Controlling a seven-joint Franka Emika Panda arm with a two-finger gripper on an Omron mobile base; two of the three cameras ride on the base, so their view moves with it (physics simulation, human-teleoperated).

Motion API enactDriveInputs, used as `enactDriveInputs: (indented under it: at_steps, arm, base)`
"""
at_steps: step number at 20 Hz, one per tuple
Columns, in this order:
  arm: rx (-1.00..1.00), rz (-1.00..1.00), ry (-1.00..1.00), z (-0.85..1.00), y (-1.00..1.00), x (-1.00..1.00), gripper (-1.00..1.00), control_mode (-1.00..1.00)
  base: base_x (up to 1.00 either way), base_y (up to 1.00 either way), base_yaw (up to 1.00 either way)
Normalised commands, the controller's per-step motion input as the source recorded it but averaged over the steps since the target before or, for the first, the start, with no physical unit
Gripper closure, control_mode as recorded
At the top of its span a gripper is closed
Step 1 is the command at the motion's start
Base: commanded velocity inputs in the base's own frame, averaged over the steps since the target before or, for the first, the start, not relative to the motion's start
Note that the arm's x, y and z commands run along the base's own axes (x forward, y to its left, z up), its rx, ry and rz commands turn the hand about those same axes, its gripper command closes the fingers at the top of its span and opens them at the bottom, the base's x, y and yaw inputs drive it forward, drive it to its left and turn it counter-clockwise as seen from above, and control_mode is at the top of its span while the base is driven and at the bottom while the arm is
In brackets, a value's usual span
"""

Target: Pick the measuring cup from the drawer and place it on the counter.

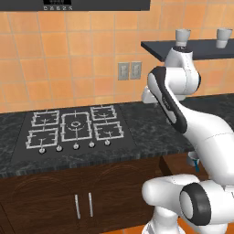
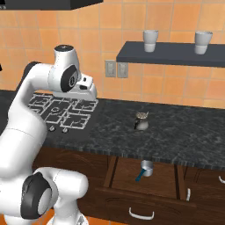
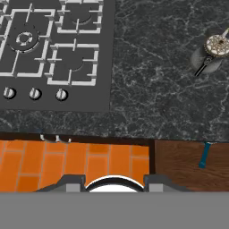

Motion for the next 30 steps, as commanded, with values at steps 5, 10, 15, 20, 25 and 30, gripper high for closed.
enactDriveInputs:
  at_steps: [5,10,15,20,25,30]
  arm:
    - [0.04,0.00,-0.02,-0.14,-0.46,-0.35,-1.00,-1.00]
    - [0.05,-0.02,0.00,-0.38,-0.85,-0.49,-1.00,-1.00]
    - [0.00,-0.07,0.08,-0.46,-0.59,-0.44,-1.00,-1.00]
    - [0.00,-0.05,0.09,-0.40,-0.58,-0.29,-1.00,-1.00]
    - [0.00,-0.06,0.10,-0.52,-0.57,-0.33,-1.00,-1.00]
    - [0.00,-0.04,0.11,-0.56,-0.70,-0.14,-1.00,-1.00]
  base:
    - [0.00,0.00,0.00]
    - [0.00,0.00,0.00]
    - [0.00,0.00,0.00]
    - [0.00,0.00,0.00]
    - [0.00,0.00,0.00]
    - [0.00,0.00,0.00]
